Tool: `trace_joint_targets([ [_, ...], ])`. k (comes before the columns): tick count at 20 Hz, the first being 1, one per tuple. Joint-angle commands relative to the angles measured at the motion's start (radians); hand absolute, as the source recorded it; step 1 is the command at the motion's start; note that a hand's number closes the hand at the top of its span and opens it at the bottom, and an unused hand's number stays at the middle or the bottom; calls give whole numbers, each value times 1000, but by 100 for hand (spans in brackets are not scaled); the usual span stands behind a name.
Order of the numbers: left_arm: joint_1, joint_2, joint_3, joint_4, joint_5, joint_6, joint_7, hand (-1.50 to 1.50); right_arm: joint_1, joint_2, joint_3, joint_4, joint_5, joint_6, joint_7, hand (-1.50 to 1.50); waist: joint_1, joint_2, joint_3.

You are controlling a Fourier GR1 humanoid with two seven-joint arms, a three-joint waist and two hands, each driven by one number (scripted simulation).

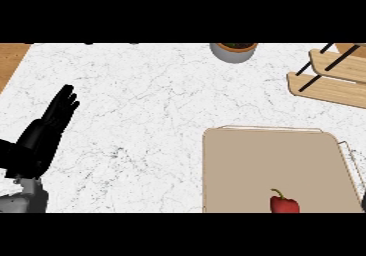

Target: Pick the cupcake from the tray and place it in the tiered shelf

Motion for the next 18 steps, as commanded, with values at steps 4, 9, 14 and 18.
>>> trace_joint_targets([
  [4,4,-10,-29,1,-12,-12,-15,0,44,-300,188,189,385,92,-88,150,31,8,2],
  [9,-41,-5,-21,-13,-3,-4,50,0,-77,-372,209,441,443,2,-208,150,28,-3,6],
  [14,12,-38,-57,-18,-61,27,12,0,-164,-387,217,589,442,-125,-366,150,20,-8,7],
  [18,1,-23,-25,-53,-24,19,52,0,-245,-341,156,697,324,-145,-459,150,24,-8,7],
])
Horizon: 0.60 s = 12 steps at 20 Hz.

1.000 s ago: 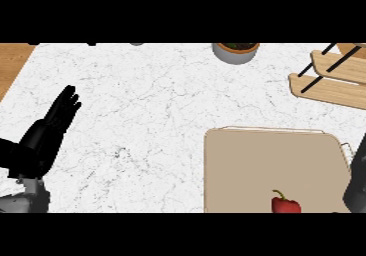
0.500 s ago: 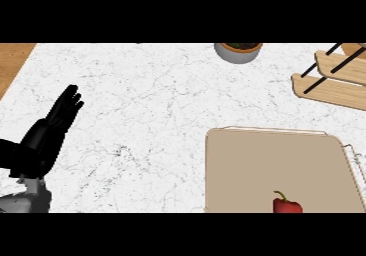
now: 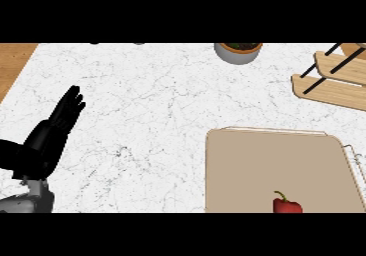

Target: Pick the cupcake from the tray and place it in the tiered shelf

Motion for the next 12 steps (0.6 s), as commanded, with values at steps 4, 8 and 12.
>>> trace_joint_targets([
  [4,-43,21,35,57,20,-22,-20,0,-183,-57,8,236,-26,93,-107,150,-3,0,-1],
  [8,-42,-3,-8,10,-19,11,44,0,-102,-58,58,324,-7,142,-254,150,0,3,1],
  [12,16,11,15,-7,10,-23,-7,0,-124,-35,81,402,14,167,-271,150,3,-1,0],
])
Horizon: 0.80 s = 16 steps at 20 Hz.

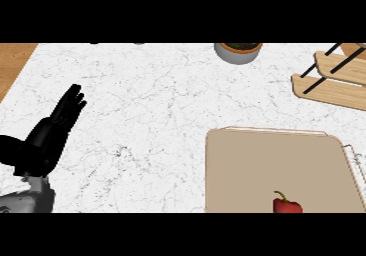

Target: Pick the cupcake from the tray and place it in the tiered shelf

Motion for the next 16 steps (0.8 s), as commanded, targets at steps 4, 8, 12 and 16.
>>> trace_joint_targets([
  [4,-28,-22,-14,26,-32,25,-9,0,-45,-48,-4,164,12,53,-71,150,-5,0,0],
  [8,16,-20,-22,7,-29,6,-35,0,31,-46,-54,212,8,-113,-12,150,1,3,1],
  [12,33,-6,3,2,-8,-4,-29,0,5,-79,-88,188,17,-206,160,150,-5,-1,0],
  [16,26,6,10,-17,8,-16,-7,0,103,-203,152,246,292,-123,198,-150,3,6,-6],
])
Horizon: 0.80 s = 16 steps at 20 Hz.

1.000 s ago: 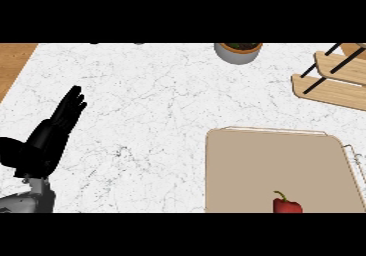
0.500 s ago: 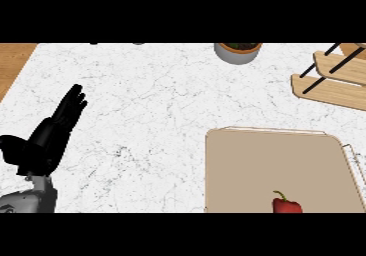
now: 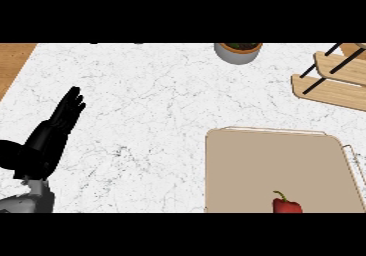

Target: Pick the cupcake from the tray and place it in the tiered shelf

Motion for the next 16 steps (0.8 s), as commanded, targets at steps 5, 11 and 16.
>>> trace_joint_targets([
  [5,-41,22,27,36,13,-12,1,0,-66,-90,112,92,165,152,172,-150,7,4,4],
  [11,-46,3,5,-22,3,9,69,0,-122,-70,36,21,88,80,167,-150,-7,-4,5],
  [16,-8,-25,-23,-20,-18,20,52,0,-194,-72,-79,-29,-31,45,186,-150,-18,-10,4],
])
